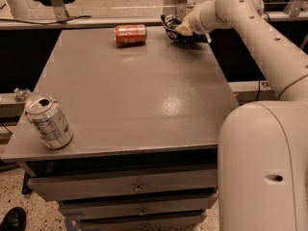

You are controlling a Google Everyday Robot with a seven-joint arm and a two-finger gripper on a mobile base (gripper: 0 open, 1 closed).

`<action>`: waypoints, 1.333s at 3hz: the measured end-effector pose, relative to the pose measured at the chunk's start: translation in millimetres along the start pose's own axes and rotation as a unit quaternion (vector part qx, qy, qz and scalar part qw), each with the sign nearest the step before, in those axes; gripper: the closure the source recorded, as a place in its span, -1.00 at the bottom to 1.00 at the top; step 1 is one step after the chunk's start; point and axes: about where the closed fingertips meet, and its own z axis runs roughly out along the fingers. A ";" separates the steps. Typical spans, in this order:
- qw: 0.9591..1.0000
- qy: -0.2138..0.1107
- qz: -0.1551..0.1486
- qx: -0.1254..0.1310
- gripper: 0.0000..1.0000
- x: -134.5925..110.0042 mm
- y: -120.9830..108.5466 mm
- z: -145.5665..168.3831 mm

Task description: Move blue chip bag near coke can

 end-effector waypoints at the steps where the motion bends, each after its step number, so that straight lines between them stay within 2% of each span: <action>1: 1.000 0.001 0.002 0.001 1.00 2.3 1.4 -1.9; 2: 1.000 -0.015 0.009 -0.006 0.65 -5.1 4.3 -2.8; 4: 0.997 -0.059 0.036 -0.032 -0.28 -28.4 14.3 -7.9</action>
Offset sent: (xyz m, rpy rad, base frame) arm -0.0076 0.0071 0.0174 0.0828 -0.0192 0.0309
